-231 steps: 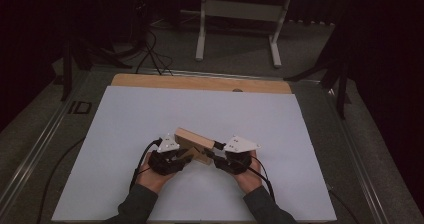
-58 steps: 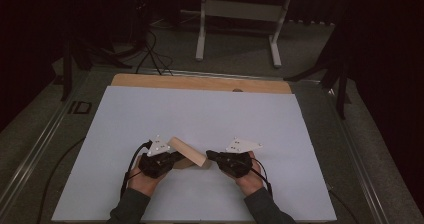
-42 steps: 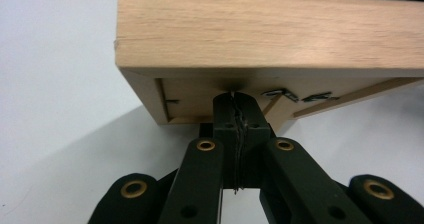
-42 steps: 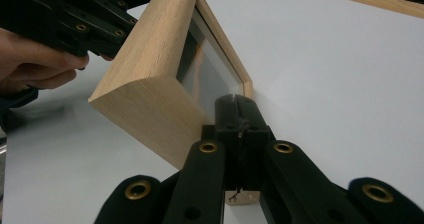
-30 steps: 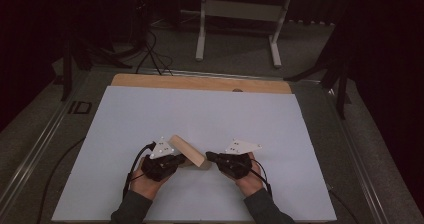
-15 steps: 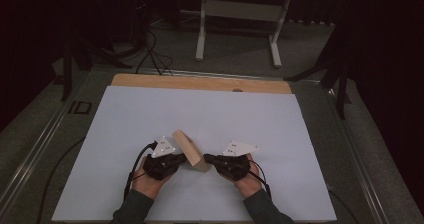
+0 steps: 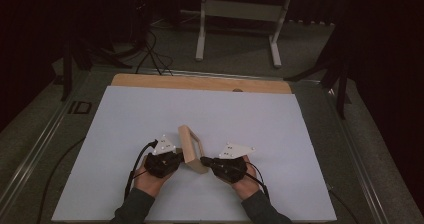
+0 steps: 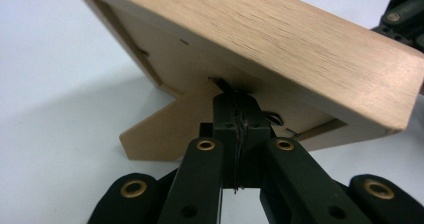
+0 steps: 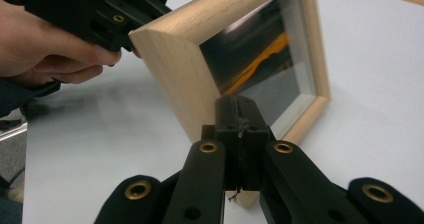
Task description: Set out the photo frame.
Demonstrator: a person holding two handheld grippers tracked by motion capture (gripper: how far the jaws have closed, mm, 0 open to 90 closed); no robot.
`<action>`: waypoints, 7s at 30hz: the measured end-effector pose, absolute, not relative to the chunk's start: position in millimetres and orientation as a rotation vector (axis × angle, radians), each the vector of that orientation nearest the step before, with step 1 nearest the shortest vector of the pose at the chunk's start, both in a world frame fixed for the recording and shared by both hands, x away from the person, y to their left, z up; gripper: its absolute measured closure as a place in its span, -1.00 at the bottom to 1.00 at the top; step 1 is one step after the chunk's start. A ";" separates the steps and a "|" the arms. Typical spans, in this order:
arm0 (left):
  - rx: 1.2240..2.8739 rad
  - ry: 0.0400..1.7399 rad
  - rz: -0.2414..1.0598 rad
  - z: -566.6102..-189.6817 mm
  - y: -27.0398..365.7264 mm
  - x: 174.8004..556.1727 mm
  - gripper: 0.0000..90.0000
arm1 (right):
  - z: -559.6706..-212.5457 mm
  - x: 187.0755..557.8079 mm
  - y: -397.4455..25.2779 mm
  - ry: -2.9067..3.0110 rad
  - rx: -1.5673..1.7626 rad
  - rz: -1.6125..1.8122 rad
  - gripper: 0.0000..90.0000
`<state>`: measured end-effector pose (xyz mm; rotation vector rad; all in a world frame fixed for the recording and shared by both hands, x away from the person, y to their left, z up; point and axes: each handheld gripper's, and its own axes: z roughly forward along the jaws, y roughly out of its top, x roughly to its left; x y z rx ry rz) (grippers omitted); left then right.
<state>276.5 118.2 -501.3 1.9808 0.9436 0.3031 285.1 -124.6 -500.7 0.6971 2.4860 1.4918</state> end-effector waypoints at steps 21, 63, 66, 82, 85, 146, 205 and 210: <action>1.972 0.970 0.313 -508.2 118.5 281.1 0.95 | -507.6 280.8 -112.1 2.503 0.679 1.473 0.98; 1.937 1.001 0.310 -493.9 154.7 241.5 0.10 | -493.9 294.9 -146.7 2.379 0.817 1.464 0.40; 1.932 0.992 0.305 -493.5 154.1 237.1 0.08 | -493.3 294.8 -147.7 2.377 0.818 1.466 0.40; 1.907 0.975 0.330 -488.5 128.4 235.9 -0.05 | -493.8 296.0 -148.6 2.379 0.829 1.467 0.36; 1.881 1.003 0.335 -487.6 125.5 240.1 -0.08 | -493.5 296.2 -149.3 2.375 0.833 1.468 0.35; 1.835 1.099 0.239 -484.5 121.2 278.2 0.29 | -488.9 297.8 -153.7 2.342 0.836 1.432 0.29; 2.008 0.830 0.386 -481.1 95.9 283.0 0.35 | -454.0 362.9 -106.6 2.225 0.821 1.372 0.99; 2.008 0.829 0.386 -481.3 96.8 283.4 0.34 | -453.3 363.3 -105.4 2.229 0.822 1.359 0.99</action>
